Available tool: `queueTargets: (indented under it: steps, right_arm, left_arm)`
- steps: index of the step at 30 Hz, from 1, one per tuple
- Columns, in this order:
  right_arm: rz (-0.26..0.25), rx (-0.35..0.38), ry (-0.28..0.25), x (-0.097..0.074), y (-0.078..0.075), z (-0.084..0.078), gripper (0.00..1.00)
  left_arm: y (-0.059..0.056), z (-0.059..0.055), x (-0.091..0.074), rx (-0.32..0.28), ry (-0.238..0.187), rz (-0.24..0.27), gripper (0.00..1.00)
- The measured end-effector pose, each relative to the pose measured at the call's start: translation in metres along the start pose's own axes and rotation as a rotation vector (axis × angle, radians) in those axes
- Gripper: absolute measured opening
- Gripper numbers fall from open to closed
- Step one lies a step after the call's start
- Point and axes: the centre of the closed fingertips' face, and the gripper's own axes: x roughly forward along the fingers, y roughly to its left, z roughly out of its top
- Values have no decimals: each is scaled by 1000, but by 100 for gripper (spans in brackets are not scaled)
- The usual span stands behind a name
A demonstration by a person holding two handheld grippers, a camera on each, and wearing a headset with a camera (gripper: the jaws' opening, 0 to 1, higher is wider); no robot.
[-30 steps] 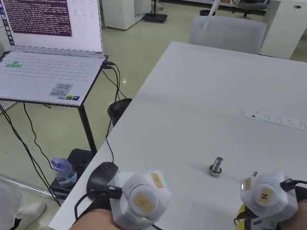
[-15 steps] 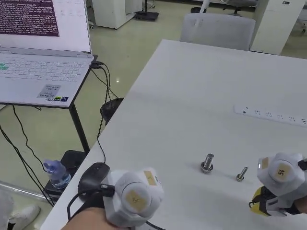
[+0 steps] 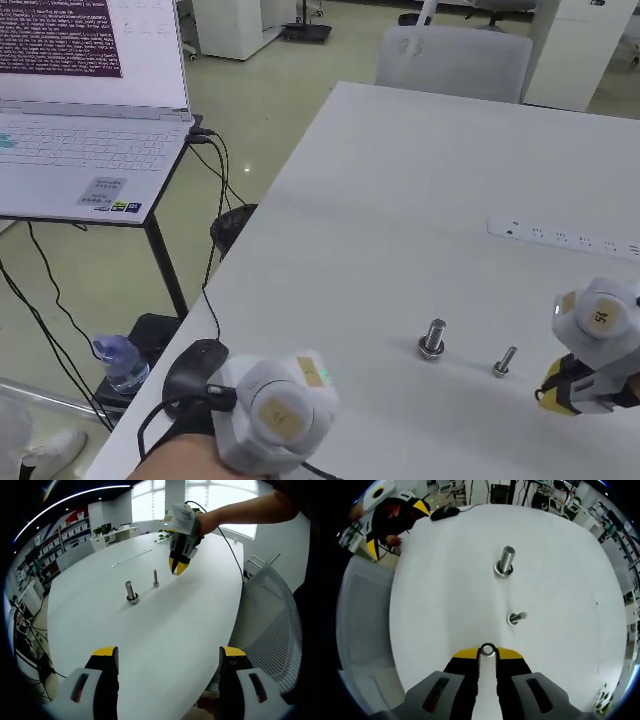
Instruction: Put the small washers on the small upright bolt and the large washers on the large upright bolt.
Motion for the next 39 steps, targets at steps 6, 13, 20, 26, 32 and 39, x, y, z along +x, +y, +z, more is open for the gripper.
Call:
queueTargets:
  steps: [6,13,20,26,32,39]
  right_arm:
    - [-26,-2,-1,-12,-19,11,12]
    - [-44,-22,-2,-19,-26,27,12]
    - [-43,-39,1,-18,-29,38,12]
    - [-36,-47,10,-13,-30,41,12]
    - [-25,-45,21,-6,-33,41,12]
    - [-18,-49,28,-1,-33,42,12]
  left_arm:
    - [0,-1,0,-4,0,-1,81]
    - [2,-1,-1,-2,-1,0,81]
    - [8,-2,-1,-2,3,2,82]
    - [10,-2,0,0,2,5,85]
    - [11,-4,1,-5,2,4,85]
    - [12,-5,0,-13,-5,2,88]
